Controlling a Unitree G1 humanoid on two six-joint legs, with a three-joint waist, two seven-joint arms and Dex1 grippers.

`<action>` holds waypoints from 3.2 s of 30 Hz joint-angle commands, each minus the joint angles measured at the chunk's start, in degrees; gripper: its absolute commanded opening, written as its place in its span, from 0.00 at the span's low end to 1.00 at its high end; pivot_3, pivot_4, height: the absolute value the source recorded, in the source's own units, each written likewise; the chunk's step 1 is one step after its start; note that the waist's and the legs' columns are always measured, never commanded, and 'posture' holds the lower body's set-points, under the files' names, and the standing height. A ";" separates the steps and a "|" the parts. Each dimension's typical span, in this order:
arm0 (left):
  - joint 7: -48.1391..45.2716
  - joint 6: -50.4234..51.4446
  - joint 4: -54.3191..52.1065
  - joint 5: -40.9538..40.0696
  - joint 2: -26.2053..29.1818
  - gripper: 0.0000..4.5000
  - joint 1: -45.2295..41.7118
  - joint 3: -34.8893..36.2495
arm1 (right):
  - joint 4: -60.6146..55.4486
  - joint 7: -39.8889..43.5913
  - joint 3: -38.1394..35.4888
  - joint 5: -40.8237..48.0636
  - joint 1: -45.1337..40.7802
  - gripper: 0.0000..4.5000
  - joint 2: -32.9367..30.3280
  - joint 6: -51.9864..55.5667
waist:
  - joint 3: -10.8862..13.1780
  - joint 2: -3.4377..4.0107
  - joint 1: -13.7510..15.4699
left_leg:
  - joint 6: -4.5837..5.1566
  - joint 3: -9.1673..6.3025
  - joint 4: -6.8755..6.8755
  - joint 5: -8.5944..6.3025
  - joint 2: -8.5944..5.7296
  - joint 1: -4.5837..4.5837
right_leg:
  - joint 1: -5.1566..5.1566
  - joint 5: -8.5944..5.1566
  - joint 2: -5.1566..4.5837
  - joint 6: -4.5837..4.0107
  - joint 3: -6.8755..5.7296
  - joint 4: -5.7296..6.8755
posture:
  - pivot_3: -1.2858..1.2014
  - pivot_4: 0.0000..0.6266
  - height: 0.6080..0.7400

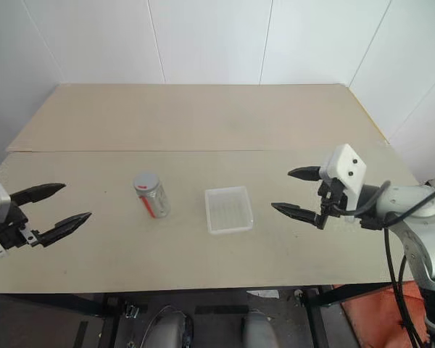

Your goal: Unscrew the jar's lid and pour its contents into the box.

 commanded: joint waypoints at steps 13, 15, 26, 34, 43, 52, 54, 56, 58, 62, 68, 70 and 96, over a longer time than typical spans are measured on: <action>5.51 0.83 -4.40 -0.23 -2.89 0.99 -1.92 -7.11 | -3.00 -0.50 -1.31 -0.28 0.13 1.00 0.27 -1.14 | 0.00 0.00 0.43 | 0.00 -0.02 0.00 0.00 -0.03 0.00 | 0.10 0.00 -0.03 0.00 -0.05 -0.09 | 0.52 0.24 1.00; 7.60 1.33 -5.06 1.61 -3.34 0.99 -2.31 -9.61 | -3.49 -1.93 -0.15 -1.84 -0.80 1.00 -0.01 -0.69 | 0.00 0.00 0.30 | 0.00 -0.02 0.00 0.00 -0.03 0.01 | 0.10 0.01 -0.03 0.00 -0.04 -0.08 | 0.52 0.24 1.00; 27.02 4.63 -7.94 10.95 -15.54 0.99 -9.00 -26.36 | -1.92 2.23 -0.04 1.90 -5.66 1.00 -1.02 0.98 | 0.00 0.00 0.34 | 0.00 -0.07 0.02 0.00 -0.08 0.02 | 0.19 0.03 -0.05 0.00 -0.05 -0.11 | 0.52 0.24 1.00; 33.54 0.12 -0.22 18.38 -24.71 0.99 -14.79 -33.73 | -1.21 7.51 -0.19 4.08 -6.35 1.00 -1.94 0.43 | 0.00 0.00 0.66 | 0.00 -0.13 0.05 0.00 -0.11 0.02 | 0.23 0.03 -0.05 0.01 -0.09 -0.14 | 0.52 0.24 1.00; 34.86 -4.25 7.67 22.12 -28.20 0.99 -20.80 -36.30 | -0.34 10.03 0.38 4.20 -6.92 1.00 -1.97 -0.13 | 0.00 0.00 0.79 | 0.00 -0.13 0.05 0.00 -0.12 0.02 | 0.24 0.03 -0.05 0.01 -0.10 -0.13 | 0.52 0.24 1.00; 36.04 -8.68 12.02 22.46 -31.25 0.86 -23.58 -35.05 | -1.58 9.11 -0.22 4.11 -5.98 1.00 -1.99 0.14 | 0.00 0.00 0.94 | 0.00 -0.15 0.06 0.00 -0.12 0.01 | 0.24 0.04 -0.05 0.02 -0.11 -0.14 | 0.52 0.24 1.00; 35.53 -9.06 12.82 22.47 -31.26 0.72 -23.89 -35.29 | -1.88 8.95 -0.56 4.21 -5.68 1.00 -2.09 0.22 | 0.00 0.00 0.98 | 0.00 -0.14 0.06 0.00 -0.12 0.01 | 0.24 0.04 -0.06 0.02 -0.11 -0.14 | 0.52 0.24 1.00; 34.88 -8.78 13.23 22.43 -31.10 0.58 -23.94 -35.59 | -2.10 8.65 -0.77 4.34 -5.58 1.00 -2.01 0.36 | 0.00 0.00 0.99 | 0.00 -0.14 0.07 0.00 -0.12 0.01 | 0.24 0.04 -0.05 0.02 -0.11 -0.14 | 0.52 0.24 1.00; 34.44 -9.71 13.19 22.58 -31.15 0.45 -23.88 -35.79 | -2.16 8.34 -0.72 4.36 -5.68 1.00 -1.98 0.49 | 0.00 0.00 0.99 | 0.00 -0.14 0.06 0.00 -0.12 0.00 | 0.24 0.04 -0.05 0.02 -0.11 -0.14 | 0.52 0.24 1.00; 33.07 -9.63 13.12 22.57 -30.22 0.45 -24.78 -35.64 | -2.93 7.53 -0.55 4.58 -5.22 1.00 -1.35 0.43 | 0.00 0.00 1.02 | 0.00 -0.15 0.06 0.00 -0.12 0.00 | 0.24 0.04 -0.05 0.02 -0.11 -0.15 | 0.52 0.24 1.00; 12.66 0.91 9.18 9.45 -16.59 0.45 -30.64 -33.73 | -2.64 1.37 4.70 4.33 -12.84 1.00 5.04 2.85 | 0.01 0.01 0.08 | 0.00 -0.16 0.07 0.00 -0.08 0.00 | 0.19 0.04 0.01 0.02 -0.11 -0.08 | 0.52 0.24 1.00; 0.19 3.14 11.44 3.26 -9.25 0.45 -35.19 -32.86 | -1.95 -2.99 8.06 5.27 -18.85 1.00 10.98 5.86 | 0.04 -0.02 -0.33 | 0.00 -0.16 0.03 0.00 -0.06 0.01 | 0.14 0.03 0.02 0.02 -0.10 -0.07 | 0.52 0.24 1.00; -22.34 -3.26 34.29 3.87 -15.23 0.45 -59.84 -40.58 | 6.82 -18.99 17.87 2.43 -36.49 1.00 32.86 18.74 | 0.06 0.03 -0.04 | 0.02 -0.25 0.10 0.02 -0.08 -0.81 | -0.71 0.05 0.06 0.02 -0.15 0.16 | 0.52 0.24 1.00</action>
